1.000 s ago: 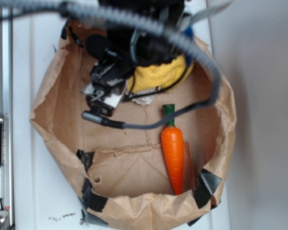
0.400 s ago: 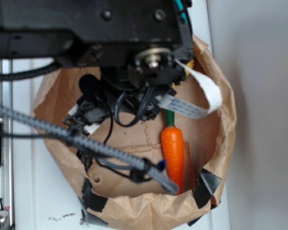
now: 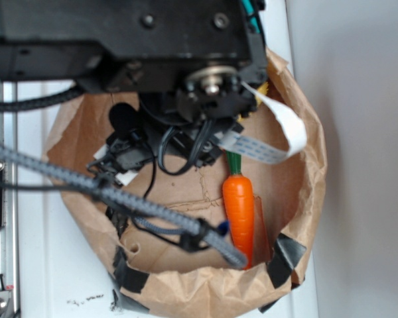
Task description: Grab the carrot.
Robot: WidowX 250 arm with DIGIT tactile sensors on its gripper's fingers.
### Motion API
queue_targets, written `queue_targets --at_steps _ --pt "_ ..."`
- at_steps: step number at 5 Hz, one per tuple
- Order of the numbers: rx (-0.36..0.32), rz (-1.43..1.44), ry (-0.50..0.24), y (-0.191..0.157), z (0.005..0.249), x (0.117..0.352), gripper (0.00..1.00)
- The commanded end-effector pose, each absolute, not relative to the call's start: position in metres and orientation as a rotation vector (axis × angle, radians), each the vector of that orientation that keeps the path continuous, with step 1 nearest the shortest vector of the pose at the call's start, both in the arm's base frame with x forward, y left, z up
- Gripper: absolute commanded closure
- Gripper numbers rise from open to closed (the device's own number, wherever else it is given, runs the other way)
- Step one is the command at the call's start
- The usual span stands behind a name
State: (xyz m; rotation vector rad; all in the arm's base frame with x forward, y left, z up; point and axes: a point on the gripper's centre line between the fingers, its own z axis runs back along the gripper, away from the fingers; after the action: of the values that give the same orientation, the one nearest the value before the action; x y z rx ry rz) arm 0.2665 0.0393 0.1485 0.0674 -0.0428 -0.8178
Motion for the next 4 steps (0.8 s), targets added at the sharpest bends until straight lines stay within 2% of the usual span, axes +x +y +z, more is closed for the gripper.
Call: queue_targets --at_steps 1,2,3,4 --pt "0.136 -0.988 -0.166 0.017 0.114 0.306 0.0" --pt "0.151 -1.058 -0.164 0.01 0.098 0.309 0.0" --pt "0.147 -1.14 -0.231 0.0 0.087 0.305 0.0" --pt "0.116 -1.144 -0.303 -0.012 0.092 0.307 0.0"
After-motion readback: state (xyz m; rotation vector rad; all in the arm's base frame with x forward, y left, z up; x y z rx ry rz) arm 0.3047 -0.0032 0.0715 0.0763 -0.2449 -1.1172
